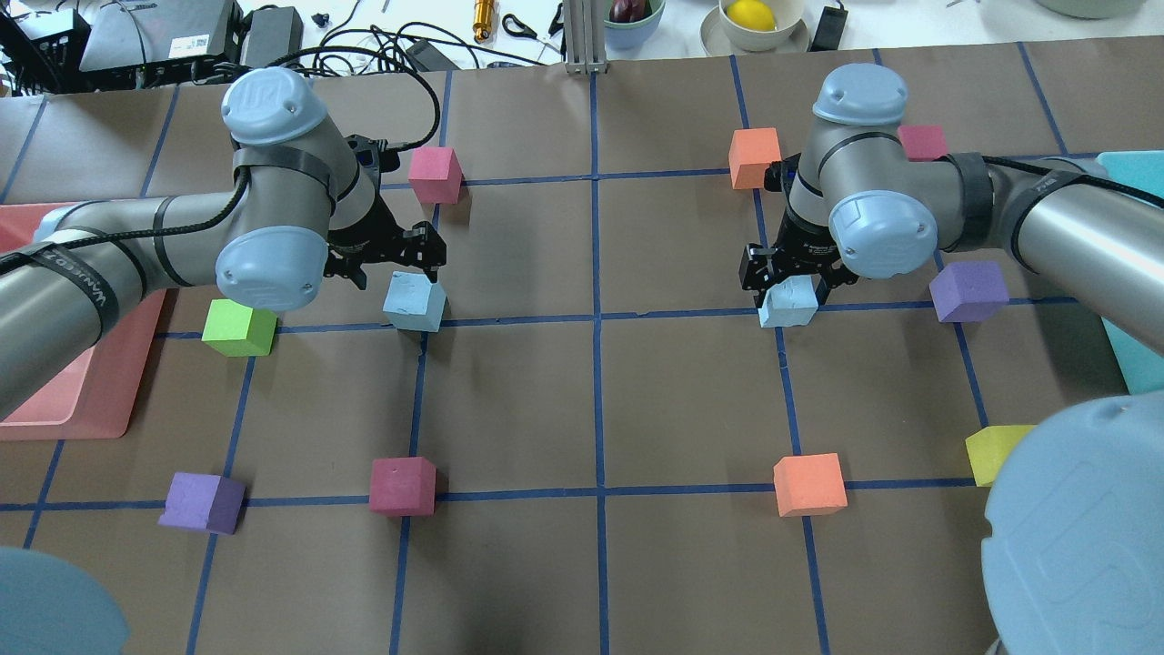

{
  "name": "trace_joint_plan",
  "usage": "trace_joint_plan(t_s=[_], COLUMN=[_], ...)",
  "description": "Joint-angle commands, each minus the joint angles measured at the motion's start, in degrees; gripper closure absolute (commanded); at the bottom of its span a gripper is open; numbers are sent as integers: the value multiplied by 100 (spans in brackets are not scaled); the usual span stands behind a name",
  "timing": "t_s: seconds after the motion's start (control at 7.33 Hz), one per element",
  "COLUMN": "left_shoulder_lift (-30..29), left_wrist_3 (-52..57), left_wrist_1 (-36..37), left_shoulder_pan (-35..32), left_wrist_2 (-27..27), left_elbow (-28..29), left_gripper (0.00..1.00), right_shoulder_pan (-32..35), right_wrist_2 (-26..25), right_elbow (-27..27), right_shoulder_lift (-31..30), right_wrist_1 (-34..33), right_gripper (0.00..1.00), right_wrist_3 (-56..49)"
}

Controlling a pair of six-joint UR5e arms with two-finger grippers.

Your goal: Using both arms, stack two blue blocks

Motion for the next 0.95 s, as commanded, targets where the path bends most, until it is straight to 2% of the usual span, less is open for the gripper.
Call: trace_joint_plan(t_s=[0.0,0.14,0.41,0.55,0.68,0.82], left_shoulder_lift=[-375,-455,-482,-482,-482,-482], left_wrist_3=[15,15,59,59,68,103], left_wrist_1=[401,421,439,439,439,430], left_shoulder_pan=[-96,-113,-105,-105,-105,-105], left_wrist_2=[28,37,46,46,46,55], left_elbow=[-32,-102,-112,-129,-120,-120], left_gripper=[0,0,0,0,0,2], right_shoulder_pan=[0,-9,61,157,324,586], right_wrist_2=[-1,-1,25,304,446,439], right_elbow=[-36,-184,-929,-1298,-1693,-2124], right_shoulder_lift=[20,-32,-24,19,168,465], right_wrist_1=[2,11,334,484,564,652], right_gripper=[100,100,100,100,100,100], right_wrist_3=[-11,15,111,425,1002,1104])
